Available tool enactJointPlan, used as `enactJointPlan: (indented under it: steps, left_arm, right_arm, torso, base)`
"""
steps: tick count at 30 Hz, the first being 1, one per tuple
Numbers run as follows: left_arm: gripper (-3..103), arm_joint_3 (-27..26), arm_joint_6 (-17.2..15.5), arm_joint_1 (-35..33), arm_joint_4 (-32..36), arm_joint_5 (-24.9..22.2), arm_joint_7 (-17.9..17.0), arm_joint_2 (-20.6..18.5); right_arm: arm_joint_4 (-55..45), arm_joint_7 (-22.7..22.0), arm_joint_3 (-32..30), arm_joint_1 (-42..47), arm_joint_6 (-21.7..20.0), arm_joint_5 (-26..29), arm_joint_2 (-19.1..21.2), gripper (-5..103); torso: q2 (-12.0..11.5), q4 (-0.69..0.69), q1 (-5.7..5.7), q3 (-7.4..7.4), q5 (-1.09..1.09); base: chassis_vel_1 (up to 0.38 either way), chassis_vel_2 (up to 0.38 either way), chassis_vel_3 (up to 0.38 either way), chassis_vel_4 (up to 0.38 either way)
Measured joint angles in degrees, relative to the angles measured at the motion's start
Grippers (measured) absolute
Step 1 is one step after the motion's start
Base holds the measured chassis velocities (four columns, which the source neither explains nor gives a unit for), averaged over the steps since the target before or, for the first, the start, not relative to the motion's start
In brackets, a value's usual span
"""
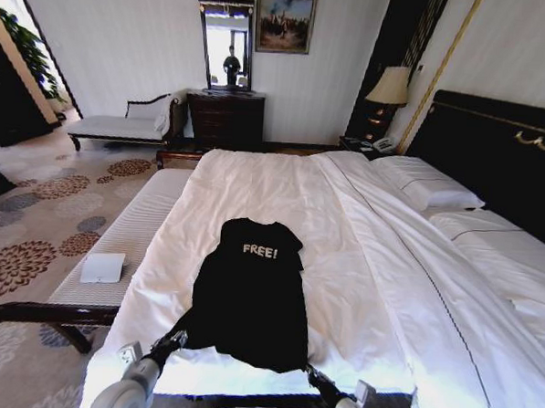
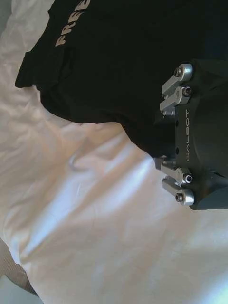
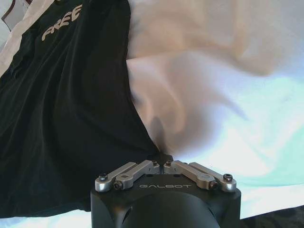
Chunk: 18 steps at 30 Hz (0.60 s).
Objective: Fold the clothes on the bed.
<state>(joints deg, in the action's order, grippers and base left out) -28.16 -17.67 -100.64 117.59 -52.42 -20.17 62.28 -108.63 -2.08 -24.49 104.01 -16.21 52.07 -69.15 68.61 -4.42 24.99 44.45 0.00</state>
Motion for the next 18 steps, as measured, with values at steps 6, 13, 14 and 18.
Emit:
enactJointPlan:
  steps: [6,13,14,18]
  left_arm:
    - [19,-1.0,0.2,-2.1,0.4,0.6,-0.1,0.3]
    - [0,-2.5,1.3,-4.6,1.7,1.1,0.3,0.6]
    - [0,-2.6,1.4,-4.8,1.8,1.1,0.3,0.7]
    - [0,-2.8,1.8,-5.2,2.1,1.3,0.4,1.1]
  right_arm:
    - [0.0,-0.1,0.0,-0.1,0.1,0.0,-0.1,0]
    - [-1.3,-0.3,0.1,0.5,0.1,0.0,-0.4,0]
    - [-1.5,-0.3,0.1,0.6,0.1,0.0,-0.5,0]
    - [-2.6,-0.4,0.1,1.1,0.1,-0.1,-0.8,0]
  torso:
    - [0.0,0.0,-0.01,0.0,-0.01]
    - [0.0,0.0,-0.01,0.0,-0.01]
    - [0.0,-0.01,-0.01,0.0,-0.01]
    - [0.0,-0.01,-0.01,0.0,-0.01]
  base:
    - [0.0,0.0,0.0,0.0]
    - [0.0,0.0,0.0,0.0]
    - [0.0,0.0,0.0,0.0]
    - [0.0,0.0,0.0,0.0]
